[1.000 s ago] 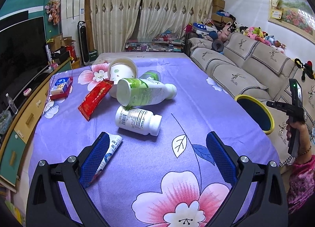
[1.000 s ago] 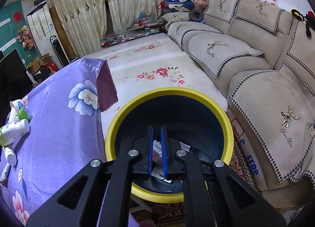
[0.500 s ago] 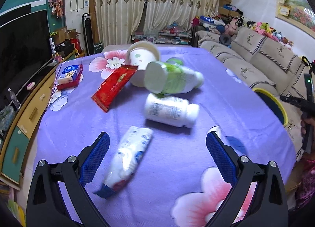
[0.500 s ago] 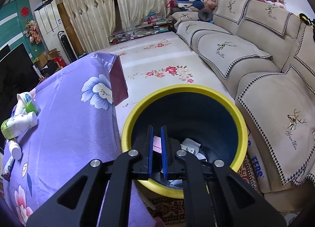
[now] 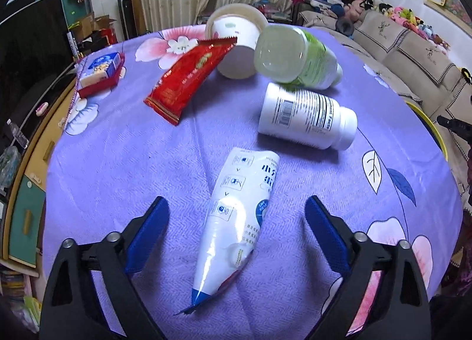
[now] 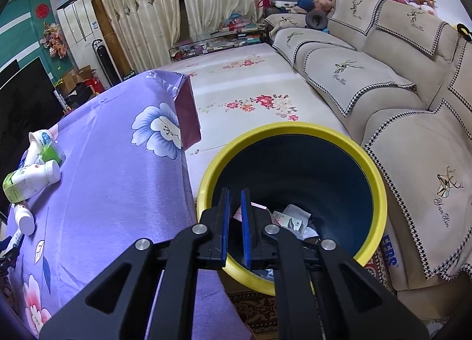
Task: Collect trash
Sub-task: 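Grasp the white toothpaste tube with the left tool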
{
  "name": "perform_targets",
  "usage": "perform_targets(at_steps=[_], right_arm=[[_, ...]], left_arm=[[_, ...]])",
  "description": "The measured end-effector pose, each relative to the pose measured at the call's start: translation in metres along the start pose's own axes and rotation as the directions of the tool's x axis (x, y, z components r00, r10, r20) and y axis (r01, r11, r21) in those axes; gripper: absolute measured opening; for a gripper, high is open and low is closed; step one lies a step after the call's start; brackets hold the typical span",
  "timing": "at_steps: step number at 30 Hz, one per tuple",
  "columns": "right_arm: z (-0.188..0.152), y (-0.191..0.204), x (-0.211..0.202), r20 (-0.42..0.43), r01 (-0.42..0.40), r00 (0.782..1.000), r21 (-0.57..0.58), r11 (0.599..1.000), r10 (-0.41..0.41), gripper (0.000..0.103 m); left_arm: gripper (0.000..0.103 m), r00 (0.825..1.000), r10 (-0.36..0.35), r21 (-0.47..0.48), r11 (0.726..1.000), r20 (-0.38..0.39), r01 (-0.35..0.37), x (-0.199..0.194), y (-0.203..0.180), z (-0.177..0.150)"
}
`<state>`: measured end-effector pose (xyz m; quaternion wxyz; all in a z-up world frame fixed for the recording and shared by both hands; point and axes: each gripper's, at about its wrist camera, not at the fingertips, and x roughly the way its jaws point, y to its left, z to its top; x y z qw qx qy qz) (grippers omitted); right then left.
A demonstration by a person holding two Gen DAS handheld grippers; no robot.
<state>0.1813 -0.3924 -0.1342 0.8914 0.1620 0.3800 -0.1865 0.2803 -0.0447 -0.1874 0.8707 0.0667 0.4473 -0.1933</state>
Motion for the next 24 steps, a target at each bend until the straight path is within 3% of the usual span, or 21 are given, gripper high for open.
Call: perform_targets(at_steps=[9, 20, 24], right_arm=[[-0.002, 0.003, 0.004, -0.011, -0.016, 1.000, -0.001, 1.000, 0.016, 0.007], [-0.004, -0.001, 0.002, -0.011, -0.034, 0.999, 0.014, 0.999, 0.034, 0.007], [-0.006, -0.003, -0.001, -0.005, -0.038, 0.999, 0.021, 0.999, 0.038, 0.008]], left_arm=[[0.073, 1.000, 0.026, 0.027, 0.999, -0.003, -0.026, -0.003, -0.004, -0.002], [0.039, 1.000, 0.017, 0.007, 1.000, 0.012, -0.017, -0.014, -0.004, -0.012], [0.037, 1.000, -0.018, 0.015, 1.000, 0.004, 0.018, -0.018, -0.012, -0.014]])
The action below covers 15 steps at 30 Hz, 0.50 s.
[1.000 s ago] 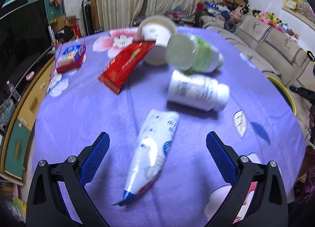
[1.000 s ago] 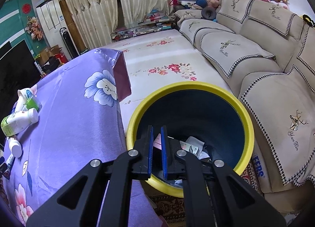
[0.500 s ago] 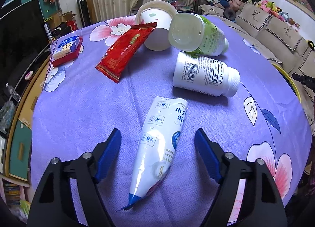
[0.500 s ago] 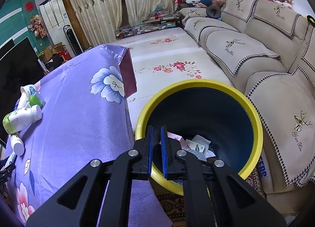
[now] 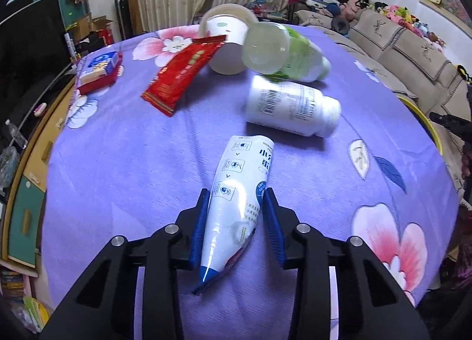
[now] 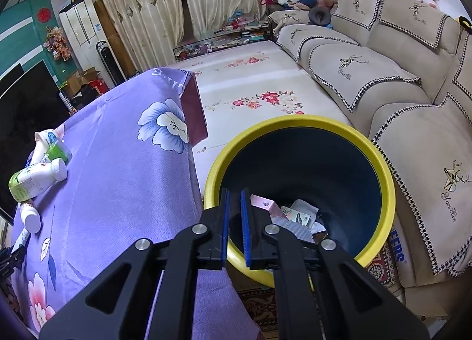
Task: Collect trash
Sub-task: 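Grasp the white toothpaste tube with the left tool, then carry the toothpaste tube with the left tool into the bin and release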
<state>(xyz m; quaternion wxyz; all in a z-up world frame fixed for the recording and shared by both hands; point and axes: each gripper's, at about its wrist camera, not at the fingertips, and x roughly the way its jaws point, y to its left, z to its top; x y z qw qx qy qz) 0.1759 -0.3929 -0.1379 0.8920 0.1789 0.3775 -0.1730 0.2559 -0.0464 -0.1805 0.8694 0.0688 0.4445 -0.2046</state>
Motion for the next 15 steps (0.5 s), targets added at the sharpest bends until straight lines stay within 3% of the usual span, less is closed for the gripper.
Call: perform_targets(at_steps=[6, 15], right_arm=[[-0.002, -0.007, -0.002, 0.001, -0.003, 1.000, 0.011, 1.000, 0.003, 0.008], [-0.005, -0.016, -0.009, 0.017, -0.014, 1.000, 0.028, 1.000, 0.014, 0.007]], left_arm=[[0.037, 1.000, -0.027, 0.037, 0.999, 0.015, 0.026, -0.012, -0.024, -0.001], [0.037, 0.991, -0.125, 0.111, 0.986, 0.038, 0.120, -0.024, -0.084, 0.013]])
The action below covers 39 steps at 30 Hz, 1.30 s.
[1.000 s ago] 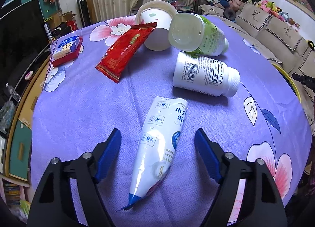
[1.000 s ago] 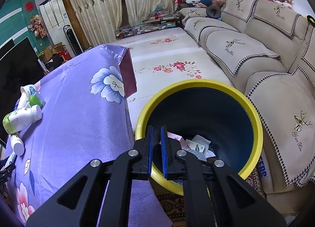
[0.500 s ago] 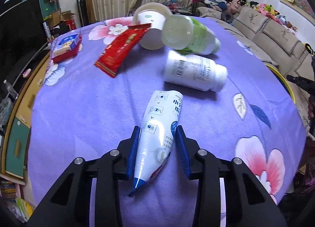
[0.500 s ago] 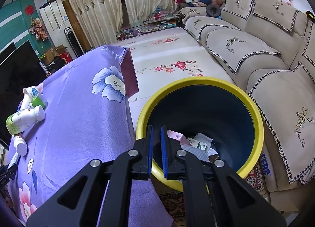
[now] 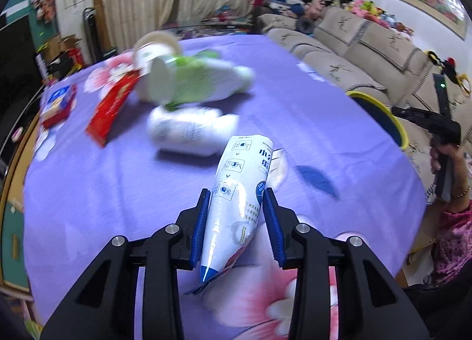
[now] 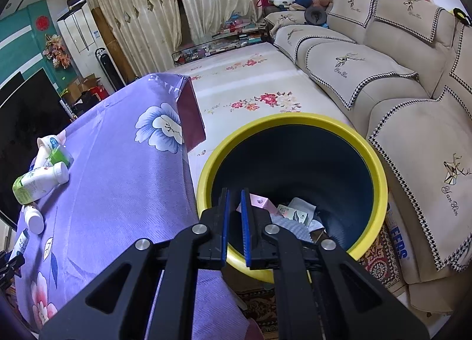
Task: Collect trash
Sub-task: 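Carry the toothpaste tube with the left tool into the bin and release, then move the right tool to the white pill bottle and close on it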
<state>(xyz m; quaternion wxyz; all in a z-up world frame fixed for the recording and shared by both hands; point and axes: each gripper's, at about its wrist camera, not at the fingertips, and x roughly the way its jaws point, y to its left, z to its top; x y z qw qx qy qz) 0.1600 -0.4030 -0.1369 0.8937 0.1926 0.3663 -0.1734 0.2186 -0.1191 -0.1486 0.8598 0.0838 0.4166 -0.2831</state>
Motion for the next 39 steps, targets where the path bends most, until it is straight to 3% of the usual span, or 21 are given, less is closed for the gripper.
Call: perform_targets(at_steps=[11, 23, 28, 31, 35, 39], right_arm=[[-0.005, -0.038, -0.023, 0.045, 0.022, 0.999, 0.056, 0.998, -0.025, 0.008], [-0.017, -0.102, -0.043, 0.076, 0.090, 0.992, 0.155, 0.984, -0.103, 0.008], [-0.022, -0.123, -0.040, 0.064, 0.101, 0.991, 0.193, 0.976, -0.115, 0.009], [-0.023, -0.131, -0.040, 0.063, 0.106, 0.991, 0.205, 0.973, -0.121, 0.010], [-0.025, -0.140, -0.041, 0.065, 0.116, 0.989, 0.219, 0.969, -0.133, 0.015], [-0.026, -0.142, -0.040, 0.060, 0.116, 0.989, 0.225, 0.967, -0.132, 0.016]], left_arm=[[0.037, 0.990, -0.140, 0.174, 0.975, 0.002, 0.138, 0.032, -0.100, 0.055], [0.037, 0.949, -0.303, 0.337, 0.887, -0.089, 0.315, 0.105, -0.240, 0.128], [0.037, 0.934, -0.337, 0.360, 0.862, -0.119, 0.357, 0.143, -0.289, 0.151], [0.038, 0.935, -0.332, 0.364, 0.861, -0.127, 0.356, 0.169, -0.317, 0.166], [0.060, 0.934, -0.329, 0.342, 0.869, -0.139, 0.357, 0.199, -0.344, 0.182], [0.063, 0.939, -0.318, 0.325, 0.882, -0.128, 0.343, 0.211, -0.353, 0.191]])
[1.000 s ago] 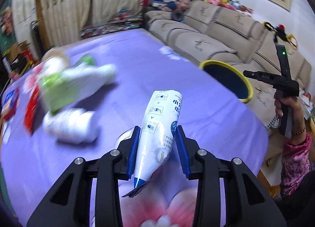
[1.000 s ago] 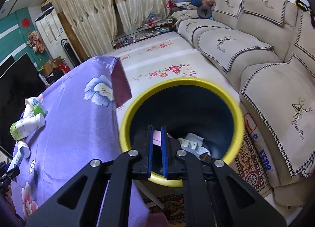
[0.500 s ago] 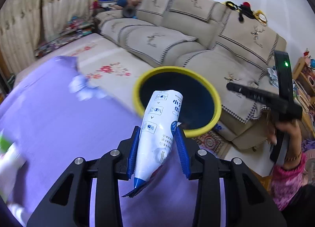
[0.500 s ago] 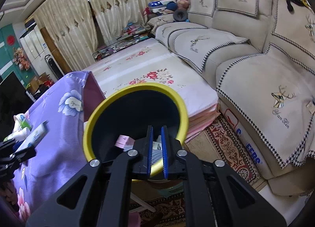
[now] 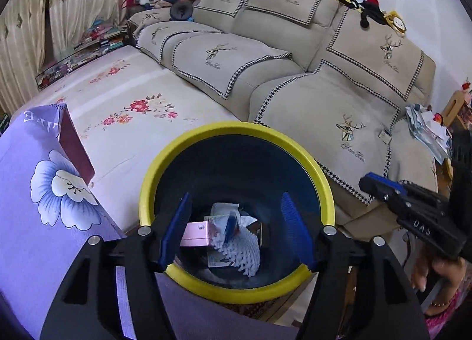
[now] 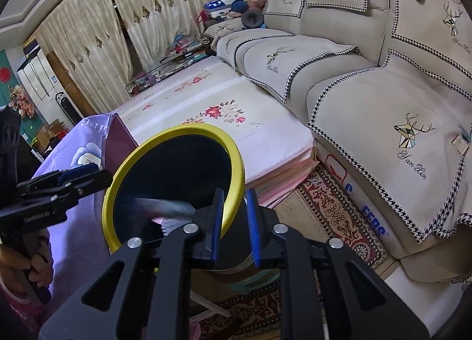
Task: Collect trash
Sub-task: 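Move the right tool to the white pill bottle and close on it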
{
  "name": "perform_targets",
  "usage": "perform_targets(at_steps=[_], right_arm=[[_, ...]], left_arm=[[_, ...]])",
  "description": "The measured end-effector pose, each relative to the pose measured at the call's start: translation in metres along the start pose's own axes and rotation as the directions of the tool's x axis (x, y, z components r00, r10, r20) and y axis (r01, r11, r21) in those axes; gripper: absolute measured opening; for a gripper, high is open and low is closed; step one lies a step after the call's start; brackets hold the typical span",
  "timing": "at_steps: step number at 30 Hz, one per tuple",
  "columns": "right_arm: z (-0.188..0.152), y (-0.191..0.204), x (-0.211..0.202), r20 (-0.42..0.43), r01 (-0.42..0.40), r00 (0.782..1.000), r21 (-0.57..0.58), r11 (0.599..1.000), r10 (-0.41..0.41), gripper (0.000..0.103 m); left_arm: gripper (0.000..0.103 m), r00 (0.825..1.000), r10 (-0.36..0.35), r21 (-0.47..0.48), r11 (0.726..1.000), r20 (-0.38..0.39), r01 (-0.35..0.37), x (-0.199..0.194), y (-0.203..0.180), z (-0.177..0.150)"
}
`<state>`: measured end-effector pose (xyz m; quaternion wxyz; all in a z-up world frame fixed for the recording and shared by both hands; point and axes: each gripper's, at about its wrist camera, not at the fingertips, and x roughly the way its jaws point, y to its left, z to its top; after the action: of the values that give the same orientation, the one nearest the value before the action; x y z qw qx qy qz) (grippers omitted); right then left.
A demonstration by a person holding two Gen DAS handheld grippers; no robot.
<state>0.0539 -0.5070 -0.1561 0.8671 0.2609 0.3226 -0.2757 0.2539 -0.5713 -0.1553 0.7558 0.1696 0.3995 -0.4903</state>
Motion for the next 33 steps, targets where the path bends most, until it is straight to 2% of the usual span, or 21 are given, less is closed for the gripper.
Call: perform_targets(at_steps=[2, 5, 8, 12, 16, 18, 23, 25, 29, 33], right_arm=[[-0.001, 0.001, 0.001, -0.003, -0.001, 1.000, -0.001, 1.000, 0.001, 0.016], [-0.004, 0.008, 0.003, -0.011, -0.014, 1.000, -0.010, 1.000, 0.013, 0.016], [-0.008, 0.021, 0.006, -0.025, -0.034, 0.999, -0.031, 0.999, 0.033, 0.017], [-0.014, 0.049, 0.011, -0.054, -0.076, 0.996, -0.083, 0.994, 0.072, 0.017], [-0.022, 0.092, 0.014, -0.085, -0.138, 0.988, -0.160, 0.977, 0.126, 0.021], [-0.026, 0.120, 0.015, -0.110, -0.185, 0.980, -0.214, 0.959, 0.165, 0.022], [-0.044, 0.196, 0.014, -0.183, -0.305, 0.949, -0.328, 0.894, 0.257, 0.023], [-0.052, 0.227, 0.010, -0.209, -0.347, 0.935, -0.375, 0.860, 0.286, 0.026], [-0.078, 0.303, 0.000, -0.290, -0.458, 0.888, -0.477, 0.750, 0.357, 0.027], [-0.101, 0.365, -0.007, -0.356, -0.534, 0.845, -0.550, 0.642, 0.398, 0.028]], left_arm=[[0.063, 1.000, 0.004, -0.016, 1.000, 0.018, -0.004, -0.010, 0.002, -0.001], [0.066, 0.997, 0.041, -0.019, 0.999, 0.069, -0.040, -0.045, 0.009, -0.013], [0.072, 0.990, 0.068, -0.046, 0.997, 0.121, -0.063, -0.086, 0.015, -0.033], [0.076, 0.978, 0.092, -0.131, 0.989, 0.187, -0.068, -0.148, 0.031, -0.068], [0.080, 0.953, 0.181, -0.202, 0.970, 0.243, -0.132, -0.205, 0.052, -0.114], [0.082, 0.932, 0.248, -0.265, 0.948, 0.266, -0.177, -0.236, 0.066, -0.142], [0.083, 0.889, 0.383, -0.355, 0.891, 0.250, -0.284, -0.286, 0.097, -0.201], [0.084, 0.861, 0.452, -0.390, 0.854, 0.232, -0.343, -0.306, 0.111, -0.228], [0.086, 0.822, 0.532, -0.466, 0.791, 0.203, -0.397, -0.333, 0.142, -0.277], [0.086, 0.803, 0.576, -0.536, 0.731, 0.153, -0.422, -0.343, 0.172, -0.310]])
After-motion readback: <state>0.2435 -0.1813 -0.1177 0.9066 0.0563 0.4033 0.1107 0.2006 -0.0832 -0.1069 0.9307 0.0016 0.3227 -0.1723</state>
